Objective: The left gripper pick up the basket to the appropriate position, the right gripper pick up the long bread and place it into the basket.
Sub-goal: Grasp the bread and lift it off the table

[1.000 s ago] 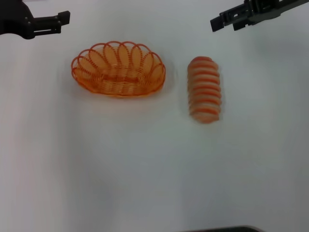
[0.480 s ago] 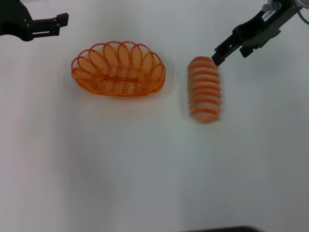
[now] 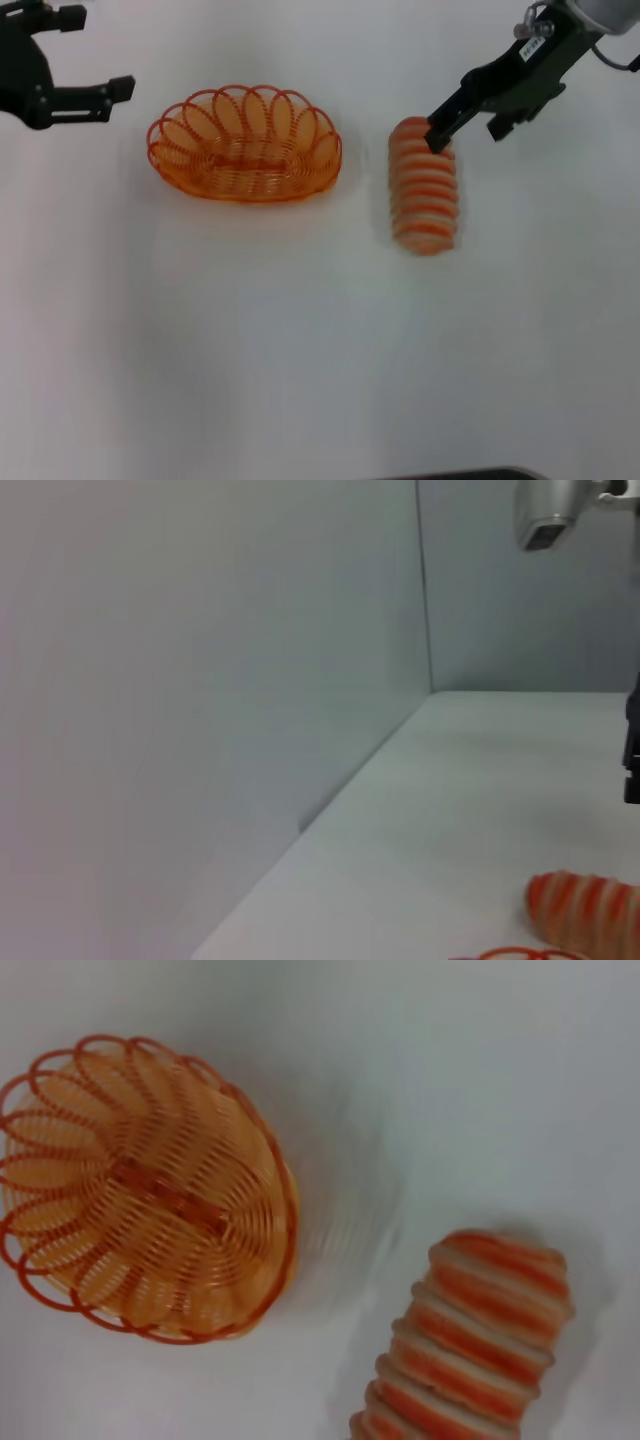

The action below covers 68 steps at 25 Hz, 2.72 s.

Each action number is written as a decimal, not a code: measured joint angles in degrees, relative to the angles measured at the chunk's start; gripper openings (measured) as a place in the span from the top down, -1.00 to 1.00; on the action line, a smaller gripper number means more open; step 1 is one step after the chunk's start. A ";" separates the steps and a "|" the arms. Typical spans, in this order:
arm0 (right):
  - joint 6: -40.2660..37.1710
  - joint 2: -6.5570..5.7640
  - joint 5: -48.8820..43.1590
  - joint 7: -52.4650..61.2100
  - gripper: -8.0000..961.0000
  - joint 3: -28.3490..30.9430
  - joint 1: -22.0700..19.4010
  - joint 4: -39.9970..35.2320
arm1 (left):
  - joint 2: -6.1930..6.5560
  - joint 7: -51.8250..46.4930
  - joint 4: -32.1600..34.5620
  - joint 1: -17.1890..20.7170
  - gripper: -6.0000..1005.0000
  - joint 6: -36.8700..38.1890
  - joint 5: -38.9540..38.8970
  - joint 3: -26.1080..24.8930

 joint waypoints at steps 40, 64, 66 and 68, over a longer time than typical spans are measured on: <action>14.66 0.11 -0.37 8.04 -0.97 -5.19 3.74 17.14 | 0.50 0.07 -1.21 5.05 -0.79 13.88 5.87 -7.07; 22.70 0.92 -0.28 8.94 -0.97 -6.76 4.32 21.61 | 0.63 0.66 -1.87 5.44 -0.79 16.09 6.35 -7.42; 22.99 0.97 -0.23 9.06 -0.97 -6.77 4.34 21.61 | 0.67 0.67 -1.87 5.44 -0.79 16.10 6.37 -7.32; 23.38 1.02 -0.25 9.33 -0.97 -6.76 4.35 21.61 | 0.72 0.68 -1.89 5.44 -0.79 16.11 6.38 -7.32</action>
